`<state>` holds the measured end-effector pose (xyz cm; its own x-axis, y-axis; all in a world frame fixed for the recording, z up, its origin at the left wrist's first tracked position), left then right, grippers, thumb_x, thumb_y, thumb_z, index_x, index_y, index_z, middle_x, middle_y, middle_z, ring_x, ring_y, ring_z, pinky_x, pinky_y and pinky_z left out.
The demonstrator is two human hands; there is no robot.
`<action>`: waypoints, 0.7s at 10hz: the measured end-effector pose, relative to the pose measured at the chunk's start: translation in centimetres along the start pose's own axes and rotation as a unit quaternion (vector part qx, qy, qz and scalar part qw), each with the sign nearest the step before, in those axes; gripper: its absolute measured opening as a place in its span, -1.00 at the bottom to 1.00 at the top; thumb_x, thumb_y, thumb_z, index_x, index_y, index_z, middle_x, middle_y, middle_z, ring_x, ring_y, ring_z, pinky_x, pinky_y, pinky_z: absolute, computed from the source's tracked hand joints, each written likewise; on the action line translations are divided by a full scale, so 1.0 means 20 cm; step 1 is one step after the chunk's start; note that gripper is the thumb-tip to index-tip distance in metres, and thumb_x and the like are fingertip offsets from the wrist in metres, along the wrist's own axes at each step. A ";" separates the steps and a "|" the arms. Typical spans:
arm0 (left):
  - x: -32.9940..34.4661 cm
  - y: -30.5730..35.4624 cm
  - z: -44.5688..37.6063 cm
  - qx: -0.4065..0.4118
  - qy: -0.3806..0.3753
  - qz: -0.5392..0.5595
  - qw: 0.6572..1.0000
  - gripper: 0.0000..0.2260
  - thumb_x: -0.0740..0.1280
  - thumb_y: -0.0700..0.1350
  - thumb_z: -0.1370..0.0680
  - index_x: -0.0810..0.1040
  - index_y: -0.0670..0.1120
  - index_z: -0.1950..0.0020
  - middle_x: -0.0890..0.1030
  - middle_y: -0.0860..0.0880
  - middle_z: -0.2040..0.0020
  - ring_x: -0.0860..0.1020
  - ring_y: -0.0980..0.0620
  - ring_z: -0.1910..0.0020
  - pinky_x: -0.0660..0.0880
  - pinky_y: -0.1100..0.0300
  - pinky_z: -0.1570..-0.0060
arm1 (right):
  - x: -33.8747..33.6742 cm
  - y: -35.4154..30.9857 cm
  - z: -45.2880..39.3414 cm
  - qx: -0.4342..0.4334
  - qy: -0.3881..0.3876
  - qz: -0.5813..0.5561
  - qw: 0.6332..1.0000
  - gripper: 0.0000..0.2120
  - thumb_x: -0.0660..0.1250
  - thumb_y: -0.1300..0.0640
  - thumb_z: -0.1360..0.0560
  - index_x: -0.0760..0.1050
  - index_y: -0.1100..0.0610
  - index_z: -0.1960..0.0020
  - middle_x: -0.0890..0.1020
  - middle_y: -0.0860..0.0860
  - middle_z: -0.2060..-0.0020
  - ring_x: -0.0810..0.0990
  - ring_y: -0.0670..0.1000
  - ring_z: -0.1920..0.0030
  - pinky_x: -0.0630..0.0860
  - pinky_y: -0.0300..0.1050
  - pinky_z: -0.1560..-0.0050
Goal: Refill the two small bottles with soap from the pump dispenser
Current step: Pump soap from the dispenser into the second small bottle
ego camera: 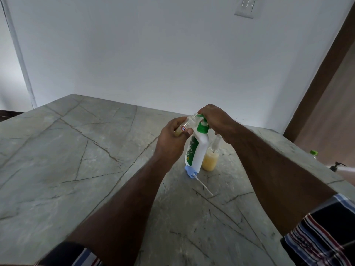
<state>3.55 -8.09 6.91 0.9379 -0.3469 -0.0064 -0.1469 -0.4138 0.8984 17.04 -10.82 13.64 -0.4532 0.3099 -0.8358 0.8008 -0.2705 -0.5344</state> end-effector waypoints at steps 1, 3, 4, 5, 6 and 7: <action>0.00 -0.01 0.00 -0.001 0.001 -0.002 1.000 -0.72 0.36 -0.17 -0.59 0.55 -0.07 -0.31 0.63 0.10 -0.11 0.60 0.18 -0.07 0.56 0.24 -0.08 | 0.01 0.01 0.00 -0.006 0.006 0.008 1.000 -0.65 0.00 0.34 -0.64 0.35 0.44 -0.35 0.41 0.36 -0.32 0.35 0.36 -0.33 0.34 0.19 -0.31; 0.00 -0.03 0.00 -0.009 -0.002 -0.023 1.000 -0.73 0.34 -0.16 -0.61 0.55 -0.05 -0.32 0.60 0.20 -0.04 0.59 0.22 -0.03 0.50 0.36 0.05 | 0.05 0.04 0.01 -0.004 -0.001 -0.003 1.000 -0.65 0.02 0.33 -0.63 0.36 0.45 -0.34 0.40 0.35 -0.33 0.34 0.34 -0.35 0.31 0.19 -0.35; 0.00 -0.02 0.01 -0.011 -0.001 -0.018 1.000 -0.73 0.34 -0.17 -0.60 0.55 -0.06 -0.31 0.61 0.17 -0.06 0.59 0.20 -0.04 0.52 0.33 0.02 | 0.04 0.04 -0.01 0.010 0.004 -0.010 1.000 -0.65 0.02 0.33 -0.63 0.37 0.46 -0.33 0.42 0.36 -0.31 0.35 0.35 -0.34 0.31 0.20 -0.35; -0.01 -0.01 0.01 -0.008 0.000 -0.002 1.000 -0.75 0.35 -0.19 -0.60 0.57 -0.04 -0.27 0.63 0.14 -0.06 0.60 0.21 -0.04 0.55 0.27 -0.04 | 0.02 0.03 -0.03 0.017 0.014 -0.003 1.000 -0.67 0.02 0.34 -0.62 0.38 0.46 -0.30 0.45 0.35 -0.28 0.39 0.36 -0.29 0.36 0.21 -0.31; 0.00 -0.01 0.01 -0.009 0.000 0.005 1.000 -0.76 0.35 -0.19 -0.59 0.57 -0.03 -0.26 0.63 0.13 -0.07 0.60 0.19 -0.05 0.55 0.22 -0.07 | -0.01 0.01 -0.01 0.015 0.019 -0.014 1.000 -0.65 0.00 0.33 -0.63 0.37 0.45 -0.32 0.44 0.34 -0.29 0.39 0.35 -0.31 0.35 0.20 -0.32; 0.00 -0.01 0.01 -0.008 0.003 0.008 1.000 -0.75 0.35 -0.20 -0.60 0.57 -0.05 -0.27 0.63 0.13 -0.06 0.60 0.20 -0.03 0.55 0.24 -0.06 | 0.01 0.04 -0.01 0.027 0.023 -0.032 0.999 -0.66 0.01 0.35 -0.63 0.35 0.45 -0.34 0.41 0.35 -0.32 0.36 0.34 -0.34 0.32 0.19 -0.34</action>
<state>3.52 -8.13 6.56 0.9376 -0.3475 0.0109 -0.1567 -0.3943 0.9055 17.61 -10.81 13.01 -0.4829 0.3688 -0.7942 0.7483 -0.2973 -0.5930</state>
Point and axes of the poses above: each hand's wrist, its own z-axis away from the middle knuckle, its own x-axis out of the palm, y = z × x, the point moved 8 cm from there along -z, towards the middle knuckle
